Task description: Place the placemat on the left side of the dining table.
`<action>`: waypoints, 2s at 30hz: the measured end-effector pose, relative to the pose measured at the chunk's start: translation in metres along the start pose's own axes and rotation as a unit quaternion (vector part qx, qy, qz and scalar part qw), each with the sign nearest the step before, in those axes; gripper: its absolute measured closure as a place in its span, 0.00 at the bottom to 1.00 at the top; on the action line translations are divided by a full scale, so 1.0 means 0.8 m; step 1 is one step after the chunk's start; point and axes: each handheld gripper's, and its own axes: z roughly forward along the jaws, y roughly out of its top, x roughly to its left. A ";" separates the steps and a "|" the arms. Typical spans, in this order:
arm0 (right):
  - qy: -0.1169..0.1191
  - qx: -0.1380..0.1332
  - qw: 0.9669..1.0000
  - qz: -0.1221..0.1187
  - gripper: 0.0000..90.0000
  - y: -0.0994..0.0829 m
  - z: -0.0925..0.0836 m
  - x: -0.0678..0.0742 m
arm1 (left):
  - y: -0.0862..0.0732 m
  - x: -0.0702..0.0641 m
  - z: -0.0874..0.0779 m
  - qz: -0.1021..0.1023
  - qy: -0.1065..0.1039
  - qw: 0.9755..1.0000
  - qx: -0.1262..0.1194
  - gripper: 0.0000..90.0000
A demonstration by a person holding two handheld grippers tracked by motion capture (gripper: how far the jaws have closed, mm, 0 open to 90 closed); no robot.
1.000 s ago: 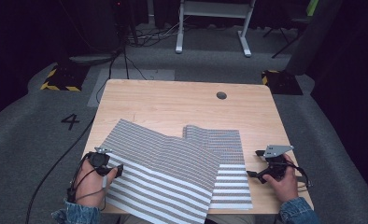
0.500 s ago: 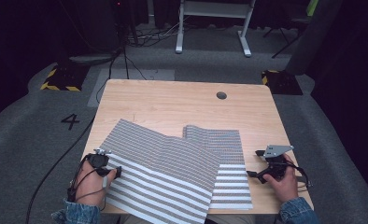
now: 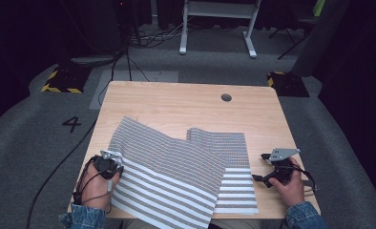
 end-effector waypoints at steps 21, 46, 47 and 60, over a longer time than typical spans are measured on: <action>0.000 0.000 1.000 0.000 0.01 0.000 0.000 0.000 | 0.094 0.003 -0.068 0.119 0.038 0.983 -0.137 0.96; -0.001 0.000 1.000 0.001 0.00 0.000 0.000 0.000 | 0.078 -0.080 -0.038 0.105 -0.052 0.979 -0.169 0.38; -0.001 0.000 1.000 0.001 0.00 0.000 0.000 0.000 | 0.062 -0.088 -0.033 0.101 -0.053 0.984 -0.133 0.38; -0.001 -0.001 1.000 0.002 0.00 0.000 0.000 0.000 | 0.011 -0.111 -0.008 0.120 -0.062 0.991 -0.008 0.34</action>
